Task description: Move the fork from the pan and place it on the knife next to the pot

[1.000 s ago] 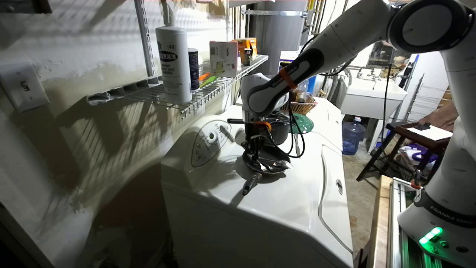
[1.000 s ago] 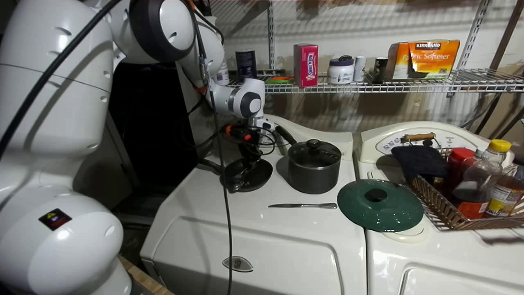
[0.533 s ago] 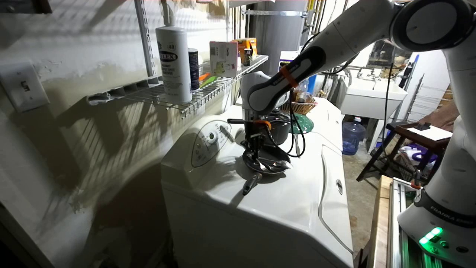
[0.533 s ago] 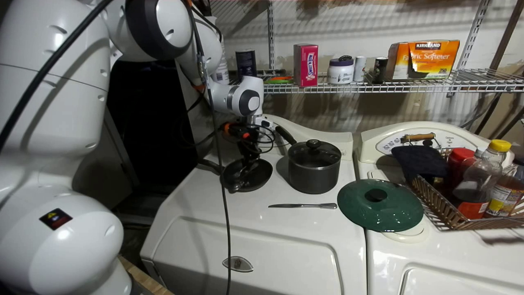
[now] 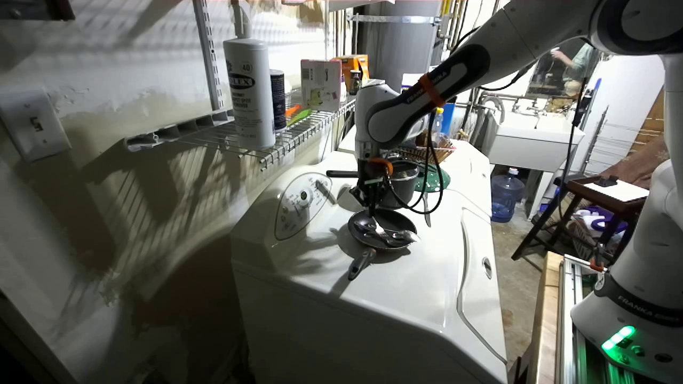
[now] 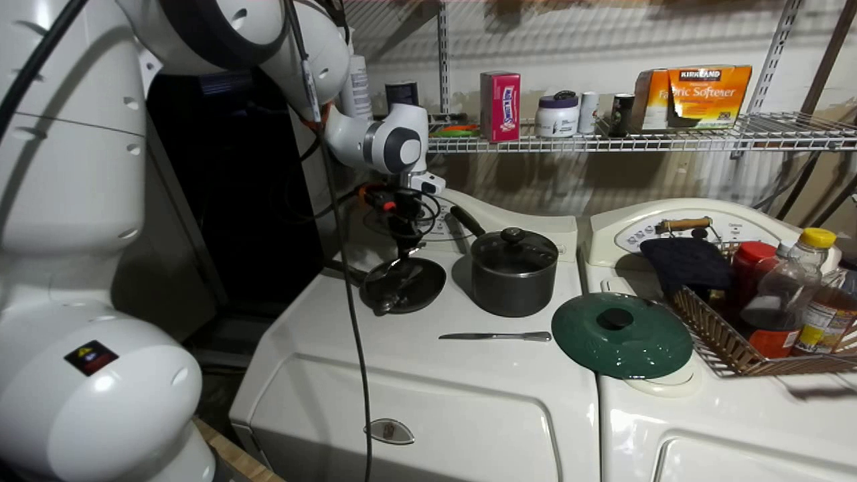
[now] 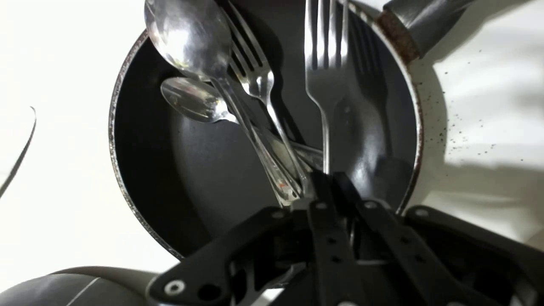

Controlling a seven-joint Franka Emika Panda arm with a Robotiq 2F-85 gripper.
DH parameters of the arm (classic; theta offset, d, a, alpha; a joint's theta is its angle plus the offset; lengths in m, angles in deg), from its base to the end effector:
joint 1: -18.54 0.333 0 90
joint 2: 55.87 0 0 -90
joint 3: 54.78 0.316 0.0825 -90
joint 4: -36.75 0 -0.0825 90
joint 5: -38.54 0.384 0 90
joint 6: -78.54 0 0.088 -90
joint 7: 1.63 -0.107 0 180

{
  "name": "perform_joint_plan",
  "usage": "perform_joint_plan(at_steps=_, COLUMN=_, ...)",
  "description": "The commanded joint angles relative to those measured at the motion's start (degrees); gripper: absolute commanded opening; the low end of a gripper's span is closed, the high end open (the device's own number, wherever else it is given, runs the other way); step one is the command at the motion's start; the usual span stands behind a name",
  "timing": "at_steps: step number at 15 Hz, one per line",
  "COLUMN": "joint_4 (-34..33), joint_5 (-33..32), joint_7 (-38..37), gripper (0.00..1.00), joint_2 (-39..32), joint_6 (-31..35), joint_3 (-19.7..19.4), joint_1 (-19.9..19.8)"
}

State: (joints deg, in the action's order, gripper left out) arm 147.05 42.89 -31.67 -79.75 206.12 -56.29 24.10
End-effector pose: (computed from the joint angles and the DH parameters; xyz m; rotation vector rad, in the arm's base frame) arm 0.6097 0.0462 0.2638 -3.0269 0.7757 0.1931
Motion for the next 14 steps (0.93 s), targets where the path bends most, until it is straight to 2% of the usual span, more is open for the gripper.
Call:
perform_joint_plan(at_steps=1, joint_4=4.45, joint_5=1.69, joint_7=-4.59, gripper=0.03, joint_2=5.88, joint_6=-2.13, joint_3=-1.09, joint_1=0.01)
perform_joint_plan(at_steps=7, joint_4=9.03, joint_5=3.56, joint_7=-8.37, gripper=0.03, joint_2=13.20, joint_6=-9.81, joint_3=-2.49, joint_1=-3.12)
perform_joint_plan(at_steps=14, joint_4=11.85, joint_5=6.97, joint_7=-9.23, gripper=0.03, joint_2=18.72, joint_6=-17.00, joint_3=-5.66, joint_1=-9.13)
